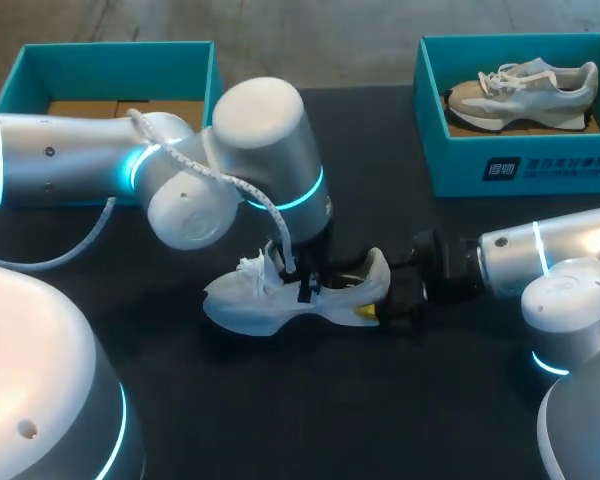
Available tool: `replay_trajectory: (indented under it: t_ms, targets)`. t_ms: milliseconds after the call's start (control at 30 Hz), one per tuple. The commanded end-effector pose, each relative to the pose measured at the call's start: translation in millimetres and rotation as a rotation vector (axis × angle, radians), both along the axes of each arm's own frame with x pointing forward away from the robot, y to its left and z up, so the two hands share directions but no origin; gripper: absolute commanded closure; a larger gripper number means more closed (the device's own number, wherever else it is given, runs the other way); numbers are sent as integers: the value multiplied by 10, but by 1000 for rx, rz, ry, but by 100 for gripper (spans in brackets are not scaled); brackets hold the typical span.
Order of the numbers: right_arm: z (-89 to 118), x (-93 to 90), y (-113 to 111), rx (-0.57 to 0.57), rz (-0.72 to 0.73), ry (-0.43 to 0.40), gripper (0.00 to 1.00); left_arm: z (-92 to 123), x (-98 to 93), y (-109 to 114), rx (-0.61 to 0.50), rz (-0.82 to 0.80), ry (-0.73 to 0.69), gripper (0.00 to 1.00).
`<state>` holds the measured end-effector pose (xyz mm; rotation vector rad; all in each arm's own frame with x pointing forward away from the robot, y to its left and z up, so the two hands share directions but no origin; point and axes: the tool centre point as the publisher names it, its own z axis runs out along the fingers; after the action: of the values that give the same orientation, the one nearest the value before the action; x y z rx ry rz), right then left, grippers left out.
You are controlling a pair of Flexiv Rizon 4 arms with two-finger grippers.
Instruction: Take the shoe out of the shoebox, open the shoe tongue, remove and reinsert the insole, then place the shoe into the shoebox
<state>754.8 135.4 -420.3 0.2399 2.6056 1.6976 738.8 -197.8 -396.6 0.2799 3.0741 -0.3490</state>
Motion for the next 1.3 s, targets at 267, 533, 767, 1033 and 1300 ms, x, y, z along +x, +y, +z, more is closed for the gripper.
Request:
replay_trajectory:
  t_ms: [267, 533, 767, 1033, 1300]
  targets:
    - [-24, 21, 6, -5, -1, 2, 100, 151, 77, 202, -63, 20, 61, 100]
    - [-24, 21, 6, -5, -1, 2, 100, 213, 74, 195, -97, 6, 102, 100]
    - [-24, 21, 6, -5, -1, 2, 100, 294, 62, 201, -114, 10, 99, 100]
    - [-24, 21, 6, -5, -1, 2, 100, 423, 56, 179, -135, 24, 82, 100]
    - [-24, 21, 6, -5, -1, 2, 100, 528, 54, 124, -149, 33, 68, 100]
